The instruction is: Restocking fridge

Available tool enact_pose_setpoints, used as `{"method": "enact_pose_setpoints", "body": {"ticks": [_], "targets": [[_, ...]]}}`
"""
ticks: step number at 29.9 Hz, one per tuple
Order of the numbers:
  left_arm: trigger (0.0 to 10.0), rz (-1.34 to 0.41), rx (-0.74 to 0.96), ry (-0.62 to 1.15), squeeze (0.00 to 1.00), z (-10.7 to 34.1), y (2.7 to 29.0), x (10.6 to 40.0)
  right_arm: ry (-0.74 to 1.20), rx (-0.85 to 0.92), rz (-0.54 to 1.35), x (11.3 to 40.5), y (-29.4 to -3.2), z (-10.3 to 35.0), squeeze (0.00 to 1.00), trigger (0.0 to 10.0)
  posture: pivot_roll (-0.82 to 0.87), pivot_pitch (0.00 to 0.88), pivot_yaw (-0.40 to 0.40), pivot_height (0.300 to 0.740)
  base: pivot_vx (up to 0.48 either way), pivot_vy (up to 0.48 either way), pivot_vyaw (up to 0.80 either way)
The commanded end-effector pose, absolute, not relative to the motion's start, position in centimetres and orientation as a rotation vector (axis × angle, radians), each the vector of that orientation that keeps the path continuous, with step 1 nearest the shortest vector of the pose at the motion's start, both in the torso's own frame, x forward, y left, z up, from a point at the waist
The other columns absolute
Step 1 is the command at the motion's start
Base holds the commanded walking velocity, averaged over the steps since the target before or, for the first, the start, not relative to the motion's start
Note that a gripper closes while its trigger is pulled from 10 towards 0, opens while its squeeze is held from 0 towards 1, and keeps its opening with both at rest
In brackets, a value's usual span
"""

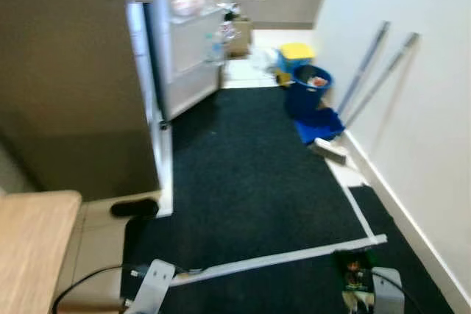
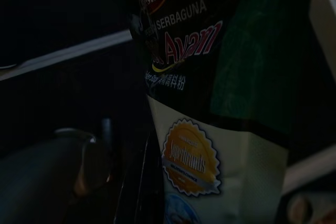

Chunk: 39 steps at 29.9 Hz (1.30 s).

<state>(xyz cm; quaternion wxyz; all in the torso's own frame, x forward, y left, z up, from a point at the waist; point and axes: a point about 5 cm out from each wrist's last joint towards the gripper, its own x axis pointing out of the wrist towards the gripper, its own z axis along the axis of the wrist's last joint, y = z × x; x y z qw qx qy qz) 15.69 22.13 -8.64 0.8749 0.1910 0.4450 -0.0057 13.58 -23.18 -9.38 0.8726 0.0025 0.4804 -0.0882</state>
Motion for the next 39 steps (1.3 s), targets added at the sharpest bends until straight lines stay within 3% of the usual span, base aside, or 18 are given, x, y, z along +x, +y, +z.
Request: {"method": "enact_pose_setpoints", "body": {"ticks": [1, 26, 36, 39], "targets": [[10.0, -0.027, 0.399, 0.936, 0.00, -8.8, 21.8, 15.6, 0.983, -0.001, -0.206, 13.9, -23.9, -9.1, 0.00, 10.0, -0.03, 0.018, -0.078, 0.740, 0.000, 0.000, -0.71], [10.0, -0.014, 0.376, 0.921, 0.00, -8.7, 21.9, 15.7, 0.966, -0.008, -0.199, 14.4, -23.8, -8.9, 0.00, 10.0, -0.02, 0.006, -0.078, 0.740, 0.000, 0.000, -0.70], [10.0, 0.022, 0.298, 0.783, 0.00, -7.0, 22.2, 18.5, 0.774, 0.047, -0.204, 17.8, -24.0, -7.0, 0.00, 10.0, -0.02, 0.004, -0.073, 0.740, 0.000, 0.000, 0.00], [10.0, 0.029, 0.268, 0.634, 0.00, -5.2, 22.4, 20.7, 0.666, 0.031, -0.156, 20.3, -23.4, -5.6, 0.00, 10.0, -0.01, 0.006, -0.073, 0.740, 0.000, 0.000, 0.00]]}}
